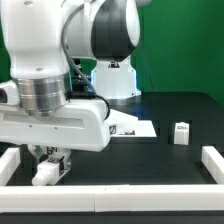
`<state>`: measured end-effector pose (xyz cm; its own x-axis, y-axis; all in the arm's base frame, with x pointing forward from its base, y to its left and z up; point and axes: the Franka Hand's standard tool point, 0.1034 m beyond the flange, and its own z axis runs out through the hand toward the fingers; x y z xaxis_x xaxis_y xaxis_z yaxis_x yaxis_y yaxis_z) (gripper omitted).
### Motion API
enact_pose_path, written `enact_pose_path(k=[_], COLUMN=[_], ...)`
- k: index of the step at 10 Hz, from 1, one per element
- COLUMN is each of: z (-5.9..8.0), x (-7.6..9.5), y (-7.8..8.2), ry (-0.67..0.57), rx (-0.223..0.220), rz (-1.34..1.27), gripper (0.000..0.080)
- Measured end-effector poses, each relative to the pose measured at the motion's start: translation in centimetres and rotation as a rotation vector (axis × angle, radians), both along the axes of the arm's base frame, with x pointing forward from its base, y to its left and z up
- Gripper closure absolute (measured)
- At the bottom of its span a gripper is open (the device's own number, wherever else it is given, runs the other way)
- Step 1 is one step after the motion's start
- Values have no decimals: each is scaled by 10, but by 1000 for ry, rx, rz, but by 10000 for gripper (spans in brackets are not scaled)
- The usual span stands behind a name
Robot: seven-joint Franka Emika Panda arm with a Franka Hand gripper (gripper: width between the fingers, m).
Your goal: Assemble one leg
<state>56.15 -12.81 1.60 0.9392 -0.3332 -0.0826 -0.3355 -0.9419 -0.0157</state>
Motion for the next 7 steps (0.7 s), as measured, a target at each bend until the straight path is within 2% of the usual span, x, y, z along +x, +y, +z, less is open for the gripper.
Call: enact_pose_path(k=[2, 3, 4, 5, 6, 7], z=[0, 0, 2, 19, 45, 62], x=[1, 1, 1, -1, -23, -46], y=[-1, -1, -2, -1, -4, -1], ry=[-1, 0, 0, -8, -18, -34], rx=[-1, -1, 0, 11, 29, 29], rz=[1, 1, 13, 34, 41, 47], gripper=[506, 297, 186, 186, 158, 158])
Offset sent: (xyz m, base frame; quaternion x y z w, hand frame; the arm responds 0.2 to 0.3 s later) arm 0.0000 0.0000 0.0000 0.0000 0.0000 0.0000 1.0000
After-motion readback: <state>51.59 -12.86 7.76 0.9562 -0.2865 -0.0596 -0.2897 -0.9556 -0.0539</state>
